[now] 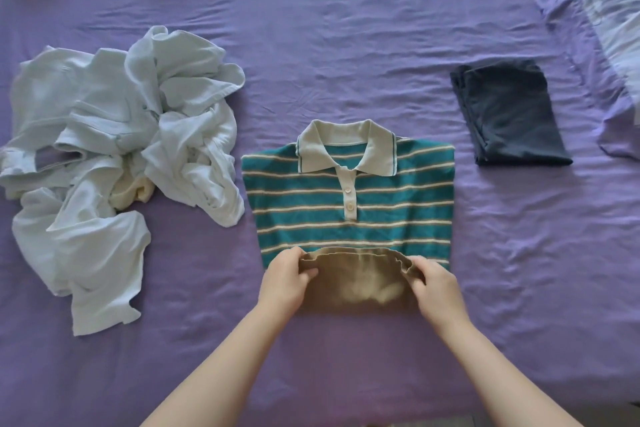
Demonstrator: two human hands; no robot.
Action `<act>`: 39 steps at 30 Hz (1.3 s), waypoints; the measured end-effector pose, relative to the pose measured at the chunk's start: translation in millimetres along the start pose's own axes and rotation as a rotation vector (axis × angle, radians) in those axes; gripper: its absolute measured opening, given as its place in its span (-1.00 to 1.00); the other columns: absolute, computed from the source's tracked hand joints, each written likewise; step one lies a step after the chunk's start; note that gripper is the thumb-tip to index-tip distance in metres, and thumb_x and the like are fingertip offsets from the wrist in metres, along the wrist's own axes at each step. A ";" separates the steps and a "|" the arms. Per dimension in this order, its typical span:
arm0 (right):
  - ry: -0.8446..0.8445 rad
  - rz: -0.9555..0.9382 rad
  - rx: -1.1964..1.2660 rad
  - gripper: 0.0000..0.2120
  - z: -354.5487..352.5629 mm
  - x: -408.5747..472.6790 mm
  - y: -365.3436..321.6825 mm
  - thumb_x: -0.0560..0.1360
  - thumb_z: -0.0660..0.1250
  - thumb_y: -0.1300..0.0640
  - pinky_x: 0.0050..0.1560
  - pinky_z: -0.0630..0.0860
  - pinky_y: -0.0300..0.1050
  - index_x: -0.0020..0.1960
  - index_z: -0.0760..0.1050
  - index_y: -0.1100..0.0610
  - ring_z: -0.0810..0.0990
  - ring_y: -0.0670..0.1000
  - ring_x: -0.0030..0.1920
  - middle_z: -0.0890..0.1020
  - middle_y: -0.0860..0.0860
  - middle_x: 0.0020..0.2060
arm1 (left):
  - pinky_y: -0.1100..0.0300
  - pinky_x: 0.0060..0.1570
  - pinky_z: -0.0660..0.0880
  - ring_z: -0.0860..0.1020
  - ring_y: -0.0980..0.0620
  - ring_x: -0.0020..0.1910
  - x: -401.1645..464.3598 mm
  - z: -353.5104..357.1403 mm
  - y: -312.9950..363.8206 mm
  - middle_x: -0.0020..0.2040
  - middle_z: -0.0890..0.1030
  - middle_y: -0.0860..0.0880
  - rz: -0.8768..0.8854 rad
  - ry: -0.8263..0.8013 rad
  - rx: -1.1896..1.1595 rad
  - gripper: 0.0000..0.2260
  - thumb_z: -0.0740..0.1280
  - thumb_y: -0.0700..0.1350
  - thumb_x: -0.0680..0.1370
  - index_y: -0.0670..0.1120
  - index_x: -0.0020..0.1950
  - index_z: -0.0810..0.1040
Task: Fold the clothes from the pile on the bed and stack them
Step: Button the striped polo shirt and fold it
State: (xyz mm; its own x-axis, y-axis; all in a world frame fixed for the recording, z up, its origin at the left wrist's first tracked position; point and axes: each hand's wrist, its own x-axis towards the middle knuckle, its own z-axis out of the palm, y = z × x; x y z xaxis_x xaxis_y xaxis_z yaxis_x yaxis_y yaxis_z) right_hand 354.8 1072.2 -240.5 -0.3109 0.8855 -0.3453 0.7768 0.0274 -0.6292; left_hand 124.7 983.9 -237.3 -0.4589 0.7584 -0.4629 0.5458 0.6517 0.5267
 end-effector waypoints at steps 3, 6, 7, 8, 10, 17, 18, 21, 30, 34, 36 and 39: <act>0.085 -0.008 0.115 -0.82 -11.1 16.6 -20.2 0.54 0.27 0.23 -0.15 0.34 -0.26 0.08 0.58 0.09 0.55 -0.03 -0.13 0.62 -0.08 -0.15 | 0.14 -0.18 0.38 0.49 0.04 -0.13 14.4 -16.0 12.9 -0.16 0.52 0.10 0.049 0.074 -0.105 -0.88 0.31 -0.07 0.56 0.04 -0.14 0.39; 0.161 0.013 0.091 -0.93 -20.7 40.2 -33.1 0.54 0.29 0.12 -0.24 0.38 -0.10 -0.05 0.53 0.10 0.56 0.07 -0.22 0.58 -0.06 -0.29 | 0.14 -0.23 0.38 0.50 0.05 -0.16 34.2 -28.9 23.0 -0.17 0.54 0.13 0.079 0.125 -0.130 -0.96 0.21 -0.03 0.61 0.05 -0.03 0.42; 0.185 0.022 0.093 -0.92 -24.0 49.4 -36.5 0.53 0.31 0.11 -0.25 0.38 -0.08 -0.10 0.51 0.11 0.55 0.08 -0.23 0.57 -0.05 -0.32 | 0.14 -0.26 0.36 0.50 0.05 -0.18 41.7 -32.7 26.5 -0.19 0.55 0.13 0.088 0.148 -0.141 -0.93 0.21 -0.03 0.61 0.06 -0.06 0.42; 0.204 0.028 0.095 -0.90 -27.0 58.7 -39.1 0.52 0.33 0.11 -0.25 0.38 -0.06 -0.14 0.48 0.12 0.54 0.09 -0.25 0.56 -0.03 -0.33 | 0.14 -0.26 0.37 0.51 0.05 -0.19 49.5 -35.7 29.8 -0.20 0.56 0.12 0.090 0.173 -0.158 -0.90 0.21 -0.02 0.61 0.06 -0.10 0.41; 0.234 0.038 0.082 -0.83 -31.4 77.6 -43.9 0.50 0.35 0.09 -0.27 0.37 -0.05 -0.20 0.42 0.11 0.52 0.10 -0.27 0.55 -0.02 -0.35 | 0.12 -0.26 0.36 0.52 0.03 -0.20 66.3 -40.4 36.7 -0.23 0.56 0.11 0.065 0.217 -0.182 -0.86 0.24 -0.01 0.60 0.02 -0.15 0.40; 0.257 0.071 0.018 -0.70 -37.4 148.4 -53.8 0.54 0.25 -0.08 -0.30 0.30 -0.05 -0.22 0.42 0.13 0.45 0.09 -0.30 0.52 0.00 -0.37 | 0.02 -0.16 0.45 0.55 -0.13 -0.16 124.0 -49.2 57.8 -0.16 0.60 -0.07 -0.012 0.306 -0.154 -0.72 0.19 0.10 0.60 -0.12 -0.05 0.43; 0.256 0.059 0.012 -0.69 -36.7 158.2 -55.2 0.55 0.22 -0.09 -0.31 0.31 -0.05 -0.22 0.42 0.13 0.46 0.10 -0.31 0.52 0.01 -0.37 | 0.01 -0.15 0.46 0.56 -0.15 -0.16 132.4 -50.2 58.9 -0.16 0.61 -0.09 -0.026 0.316 -0.141 -0.70 0.17 0.12 0.60 -0.12 -0.06 0.42; 0.272 0.011 0.004 -0.68 -33.0 185.7 -57.6 0.56 0.16 -0.09 -0.34 0.28 -0.05 -0.24 0.37 0.11 0.45 0.11 -0.36 0.49 0.02 -0.39 | 0.05 -0.25 0.37 0.54 -0.19 -0.19 156.0 -50.8 60.2 -0.17 0.61 -0.13 -0.064 0.361 -0.050 -0.68 0.10 0.15 0.61 -0.10 -0.10 0.36; 0.285 -0.134 -0.189 -0.65 -28.1 241.0 -53.6 0.54 0.14 -0.16 -0.36 0.24 -0.07 -0.20 0.43 0.09 0.56 0.18 -0.26 0.58 0.02 -0.35 | 0.07 -0.30 0.33 0.55 -0.20 -0.18 204.5 -37.2 64.0 -0.16 0.62 -0.10 -0.088 0.418 0.130 -0.71 -0.01 0.12 0.63 -0.08 -0.04 0.30; 0.366 -0.297 -0.275 -0.87 -24.0 245.1 -59.4 0.50 0.33 0.05 -0.30 0.41 -0.09 -0.06 0.53 0.11 0.59 0.12 -0.19 0.62 0.03 -0.20 | 0.07 -0.26 0.38 0.55 -0.14 -0.13 204.0 -35.9 69.8 -0.06 0.59 -0.06 -0.083 0.498 0.116 -0.77 0.14 0.06 0.61 -0.09 0.03 0.40; 0.403 -0.396 -0.369 -0.72 -19.3 241.3 -58.1 0.39 0.45 0.19 -0.11 0.51 0.03 0.08 0.52 0.18 0.59 0.17 -0.05 0.61 0.11 -0.03 | -0.01 -0.17 0.48 0.55 -0.16 -0.09 196.7 -31.3 74.0 -0.03 0.57 -0.12 0.054 0.581 0.210 -0.81 0.34 -0.09 0.53 -0.16 0.07 0.51; 0.365 -0.589 -0.469 -0.68 -11.8 232.6 -49.3 0.41 0.38 0.18 0.16 0.42 0.10 0.16 0.51 0.16 0.46 0.14 0.22 0.54 0.16 0.18 | -0.02 0.01 0.43 0.53 -0.13 -0.02 179.0 -10.7 76.2 -0.05 0.56 -0.09 0.365 0.601 0.400 -0.87 0.34 -0.13 0.46 -0.09 -0.01 0.57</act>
State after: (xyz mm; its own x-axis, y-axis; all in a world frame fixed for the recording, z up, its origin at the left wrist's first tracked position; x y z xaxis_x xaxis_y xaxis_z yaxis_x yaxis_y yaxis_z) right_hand 250.7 1282.3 -281.6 -0.6028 0.7585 0.2476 0.7154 0.6512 -0.2532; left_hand 76.7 1169.5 -272.4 -0.4398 0.8730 0.2110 0.8911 0.3949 0.2234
